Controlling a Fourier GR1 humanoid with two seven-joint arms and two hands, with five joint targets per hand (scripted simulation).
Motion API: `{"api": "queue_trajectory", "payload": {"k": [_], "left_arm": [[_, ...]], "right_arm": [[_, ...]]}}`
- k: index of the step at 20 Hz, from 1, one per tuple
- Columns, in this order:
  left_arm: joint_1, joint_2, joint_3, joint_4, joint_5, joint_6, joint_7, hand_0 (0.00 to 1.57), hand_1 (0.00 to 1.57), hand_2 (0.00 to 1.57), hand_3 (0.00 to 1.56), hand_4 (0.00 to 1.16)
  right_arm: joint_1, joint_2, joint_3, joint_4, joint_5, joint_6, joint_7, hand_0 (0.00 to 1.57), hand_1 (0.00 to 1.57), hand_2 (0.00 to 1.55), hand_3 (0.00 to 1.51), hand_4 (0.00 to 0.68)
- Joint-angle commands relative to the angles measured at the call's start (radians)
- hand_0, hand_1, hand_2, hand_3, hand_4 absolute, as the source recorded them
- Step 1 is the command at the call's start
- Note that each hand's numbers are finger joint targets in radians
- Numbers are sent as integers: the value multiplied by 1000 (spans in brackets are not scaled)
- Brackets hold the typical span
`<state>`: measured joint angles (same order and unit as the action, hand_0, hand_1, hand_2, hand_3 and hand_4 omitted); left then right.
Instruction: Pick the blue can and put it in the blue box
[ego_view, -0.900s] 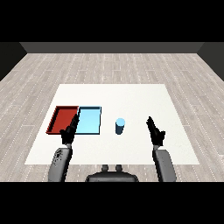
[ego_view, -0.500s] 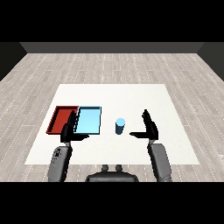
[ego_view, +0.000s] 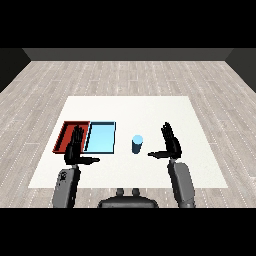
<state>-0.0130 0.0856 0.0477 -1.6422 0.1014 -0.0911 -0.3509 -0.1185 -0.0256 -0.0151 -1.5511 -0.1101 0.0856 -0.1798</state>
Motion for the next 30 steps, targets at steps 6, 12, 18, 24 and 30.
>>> {"api": "queue_trajectory", "payload": {"k": [6,12,18,24,30], "left_arm": [[-37,-7,25,99,-6,-24,-94,0,0,0,0,0],[-6,-21,8,-83,7,17,47,0,0,0,0,0],[-16,10,56,-24,48,-34,16,0,0,0,0,0],[-28,-54,-21,-85,-24,58,80,0,0,0,0,0],[-8,-11,45,-6,45,-38,-27,0,0,0,0,0]], "right_arm": [[11,23,31,33,4,10,-30,0,0,0,0,0],[63,25,57,-48,-21,16,18,0,0,0,0,0],[-111,25,47,102,-88,-57,27,0,0,0,0,0],[-55,26,157,195,-169,-121,-120,0,0,0,0,0],[-132,26,233,235,-227,-237,-78,0,0,0,0,0]]}}
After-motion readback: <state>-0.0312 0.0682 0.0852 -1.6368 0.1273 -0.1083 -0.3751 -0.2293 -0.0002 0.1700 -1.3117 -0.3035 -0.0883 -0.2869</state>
